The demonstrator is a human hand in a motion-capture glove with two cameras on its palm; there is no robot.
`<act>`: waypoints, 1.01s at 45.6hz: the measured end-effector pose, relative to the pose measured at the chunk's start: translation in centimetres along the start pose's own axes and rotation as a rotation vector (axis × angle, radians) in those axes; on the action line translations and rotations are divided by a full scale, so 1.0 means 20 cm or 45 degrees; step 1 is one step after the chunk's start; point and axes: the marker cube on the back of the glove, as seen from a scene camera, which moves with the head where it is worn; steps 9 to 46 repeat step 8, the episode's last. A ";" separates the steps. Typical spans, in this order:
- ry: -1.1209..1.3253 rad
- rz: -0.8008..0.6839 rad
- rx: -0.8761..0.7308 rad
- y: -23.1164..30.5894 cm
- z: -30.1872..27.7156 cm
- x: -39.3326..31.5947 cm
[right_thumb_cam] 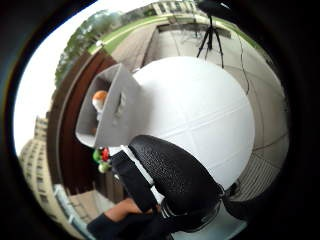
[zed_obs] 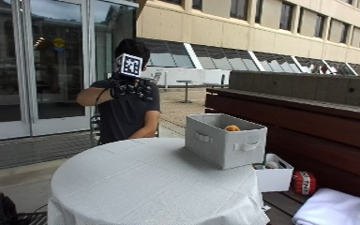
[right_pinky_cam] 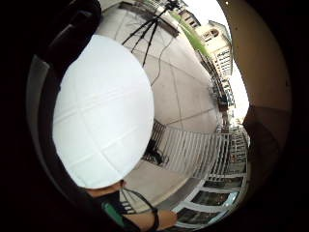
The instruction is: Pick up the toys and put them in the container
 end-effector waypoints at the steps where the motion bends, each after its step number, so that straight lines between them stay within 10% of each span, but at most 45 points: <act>1: 0.005 0.002 0.000 0.00 0.01 0.00; 8: -0.003 0.251 -0.210 0.07 0.00 -0.03; 46: -0.003 0.251 -0.210 0.07 0.00 -0.03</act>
